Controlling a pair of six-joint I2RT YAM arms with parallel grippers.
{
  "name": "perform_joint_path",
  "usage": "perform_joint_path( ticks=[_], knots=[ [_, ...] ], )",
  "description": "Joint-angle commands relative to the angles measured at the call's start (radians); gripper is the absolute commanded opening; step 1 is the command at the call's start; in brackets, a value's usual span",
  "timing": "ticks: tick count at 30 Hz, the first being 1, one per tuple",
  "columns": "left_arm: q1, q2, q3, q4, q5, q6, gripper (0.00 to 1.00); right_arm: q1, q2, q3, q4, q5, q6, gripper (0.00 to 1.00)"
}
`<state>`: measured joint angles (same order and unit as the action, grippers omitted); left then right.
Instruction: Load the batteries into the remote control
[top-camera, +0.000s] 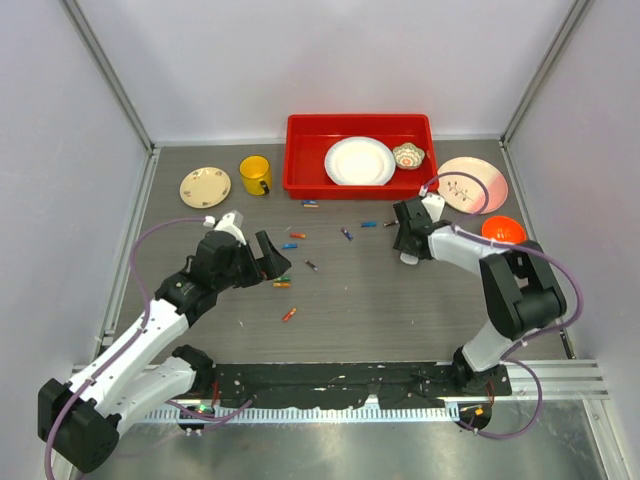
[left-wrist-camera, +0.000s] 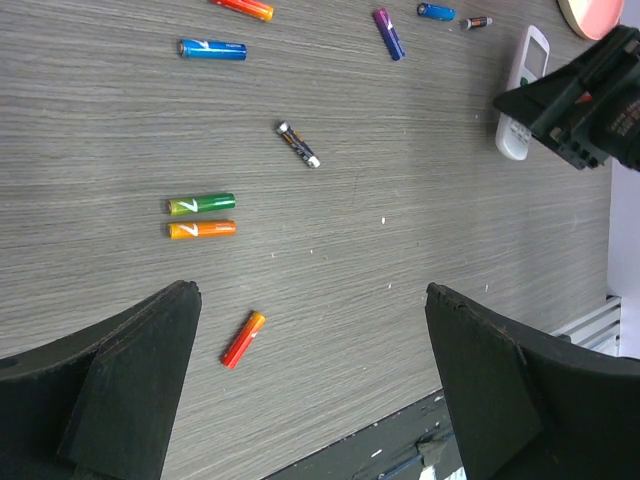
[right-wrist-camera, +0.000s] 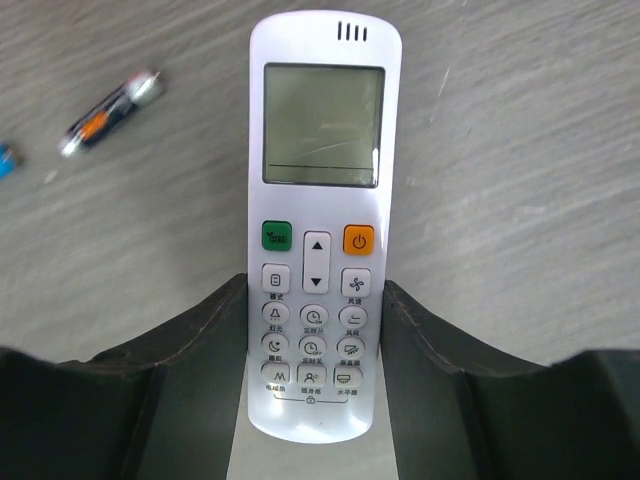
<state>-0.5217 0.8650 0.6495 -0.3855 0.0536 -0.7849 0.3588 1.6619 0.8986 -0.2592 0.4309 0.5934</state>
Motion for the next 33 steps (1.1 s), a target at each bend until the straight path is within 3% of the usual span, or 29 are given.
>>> perform_joint_path(
  ticks=[1, 8, 17, 27, 33],
  knots=[
    [-0.003, -0.014, -0.004, 0.028, -0.011, -0.01, 0.98, 0.083, -0.183, -0.036, -0.029, 0.045, -0.014, 0.44],
    [-0.003, -0.014, -0.014, 0.04, -0.028, -0.023, 0.97, 0.371, -0.369, -0.105, -0.166, 0.123, 0.109, 0.43],
    [-0.006, 0.008, -0.021, 0.069, -0.014, -0.05, 0.94, 0.604, -0.254, -0.141, -0.115, 0.141, 0.284, 0.43],
    [-0.017, -0.027, -0.044, 0.048, -0.044, -0.063, 0.93, 0.623, -0.133, -0.104, -0.054, 0.112, 0.348, 0.44],
    [-0.021, -0.029, -0.051, 0.048, -0.046, -0.068, 0.93, 0.623, -0.099, -0.083, -0.057, 0.105, 0.362, 0.51]
  ],
)
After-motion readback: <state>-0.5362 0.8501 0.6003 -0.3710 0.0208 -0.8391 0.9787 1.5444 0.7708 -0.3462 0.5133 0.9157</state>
